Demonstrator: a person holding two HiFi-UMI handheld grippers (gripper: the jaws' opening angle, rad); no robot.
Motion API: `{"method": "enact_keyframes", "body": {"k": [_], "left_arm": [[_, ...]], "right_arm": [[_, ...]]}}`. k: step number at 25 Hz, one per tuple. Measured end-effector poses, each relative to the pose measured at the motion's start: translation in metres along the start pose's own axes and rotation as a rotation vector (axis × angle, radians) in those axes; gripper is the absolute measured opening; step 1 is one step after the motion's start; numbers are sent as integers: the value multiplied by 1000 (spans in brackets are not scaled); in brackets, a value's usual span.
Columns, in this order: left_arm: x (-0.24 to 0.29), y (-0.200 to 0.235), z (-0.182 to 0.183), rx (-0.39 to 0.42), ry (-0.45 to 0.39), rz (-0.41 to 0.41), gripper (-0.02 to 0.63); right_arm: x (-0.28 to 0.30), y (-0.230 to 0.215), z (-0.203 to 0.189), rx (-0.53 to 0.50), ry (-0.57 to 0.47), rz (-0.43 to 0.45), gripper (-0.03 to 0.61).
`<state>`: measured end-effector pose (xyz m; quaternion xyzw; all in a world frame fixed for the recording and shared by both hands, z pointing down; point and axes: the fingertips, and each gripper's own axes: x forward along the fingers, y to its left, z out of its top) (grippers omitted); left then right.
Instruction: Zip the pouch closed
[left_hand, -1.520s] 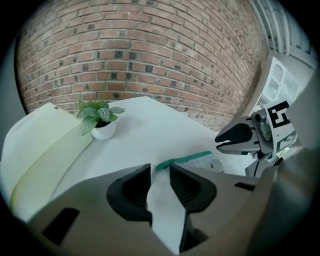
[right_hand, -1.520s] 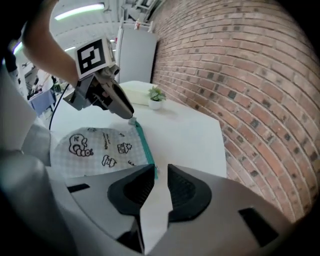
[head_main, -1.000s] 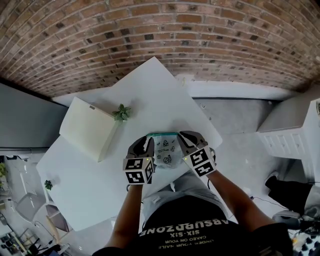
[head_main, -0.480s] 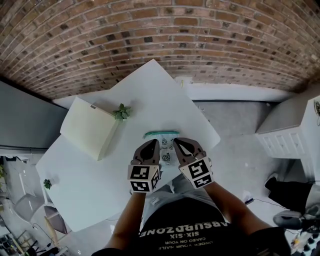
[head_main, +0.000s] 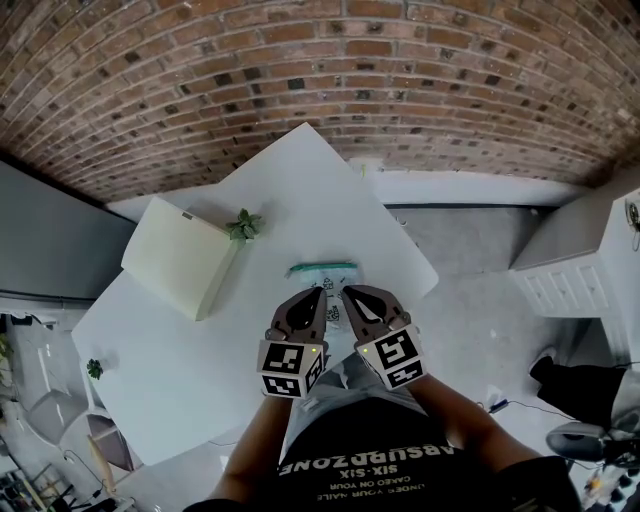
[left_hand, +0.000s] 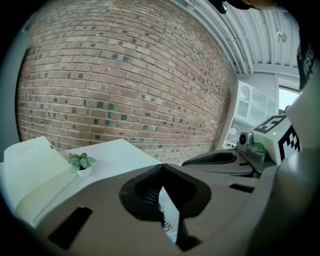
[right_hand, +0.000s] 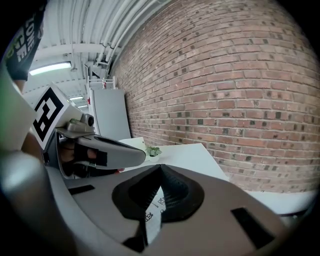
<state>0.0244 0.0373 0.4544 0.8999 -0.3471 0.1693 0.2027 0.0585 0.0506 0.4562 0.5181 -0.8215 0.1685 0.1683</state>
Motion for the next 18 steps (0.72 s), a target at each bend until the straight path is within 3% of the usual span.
{"method": "enact_keyframes", "body": {"k": [18], "left_arm": [[-4,-10,5,-36,-5,-30,6]], "right_arm": [[-9,2,3,29,-6,10,-3]]}}
